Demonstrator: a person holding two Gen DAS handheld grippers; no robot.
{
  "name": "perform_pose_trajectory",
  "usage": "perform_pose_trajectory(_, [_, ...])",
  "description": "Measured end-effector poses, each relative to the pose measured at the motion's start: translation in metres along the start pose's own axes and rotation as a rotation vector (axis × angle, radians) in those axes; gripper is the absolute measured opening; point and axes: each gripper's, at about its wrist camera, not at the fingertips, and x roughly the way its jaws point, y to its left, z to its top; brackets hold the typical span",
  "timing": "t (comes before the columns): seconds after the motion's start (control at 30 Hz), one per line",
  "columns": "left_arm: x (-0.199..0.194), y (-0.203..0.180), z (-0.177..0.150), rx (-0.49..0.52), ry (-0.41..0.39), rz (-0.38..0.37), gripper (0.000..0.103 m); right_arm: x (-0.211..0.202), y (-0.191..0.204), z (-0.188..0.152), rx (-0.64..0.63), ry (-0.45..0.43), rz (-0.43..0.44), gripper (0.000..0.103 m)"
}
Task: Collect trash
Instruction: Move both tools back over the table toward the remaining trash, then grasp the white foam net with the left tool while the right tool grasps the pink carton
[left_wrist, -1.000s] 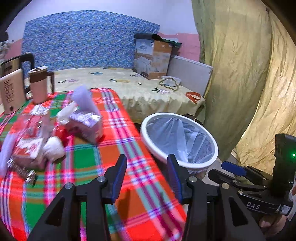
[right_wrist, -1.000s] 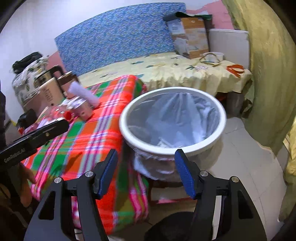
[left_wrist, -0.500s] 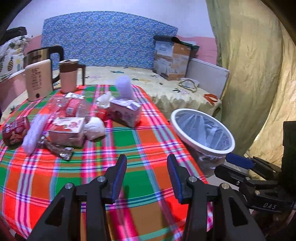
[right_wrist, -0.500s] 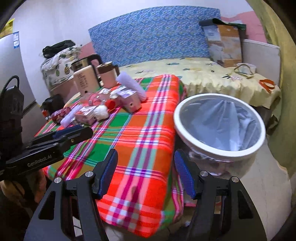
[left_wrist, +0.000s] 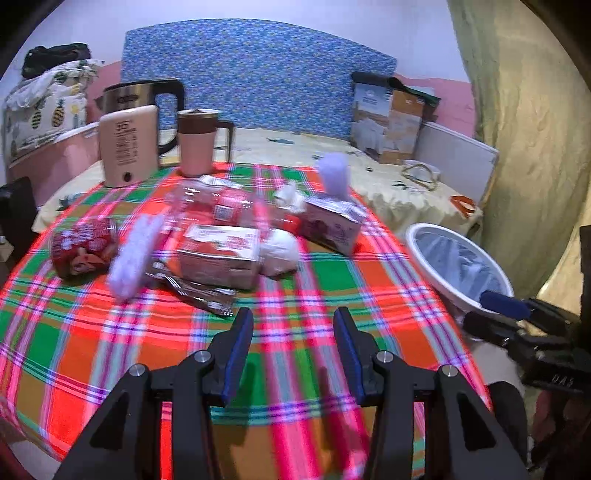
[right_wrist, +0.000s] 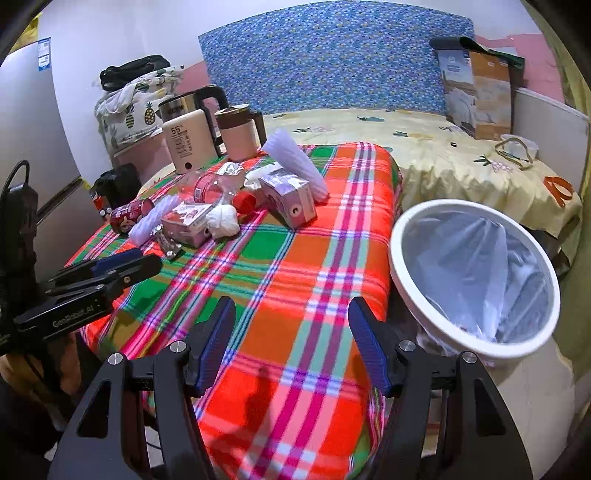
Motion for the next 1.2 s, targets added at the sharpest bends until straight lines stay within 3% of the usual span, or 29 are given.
perform_pose_trajectory(0.33, [0.008, 0.066, 0.015, -0.070, -0.020, 0.155, 0.047, 0.029, 0.003, 0.027, -0.042, 0.020, 0.002, 0.065])
perform_pose_trajectory(0.6, [0.036, 0.103, 0.025, -0.112, 0.038, 0.220, 0.049, 0.060, 0.001, 0.049, -0.086, 0.054, -0.006, 0.065])
perform_pose_trajectory(0.8, [0.058, 0.117, 0.030, -0.118, 0.097, 0.234, 0.049, 0.090, -0.003, 0.066, -0.114, 0.083, -0.009, 0.065])
perform_pose_trajectory(1.0, [0.068, 0.126, 0.032, -0.151, 0.141, 0.194, 0.049, 0.110, -0.004, 0.074, -0.129, 0.109, 0.005, 0.065])
perform_pose_trajectory(1.2, [0.069, 0.120, 0.032, -0.126, 0.143, 0.173, 0.027, 0.116, 0.000, 0.079, -0.126, 0.118, 0.042, 0.065])
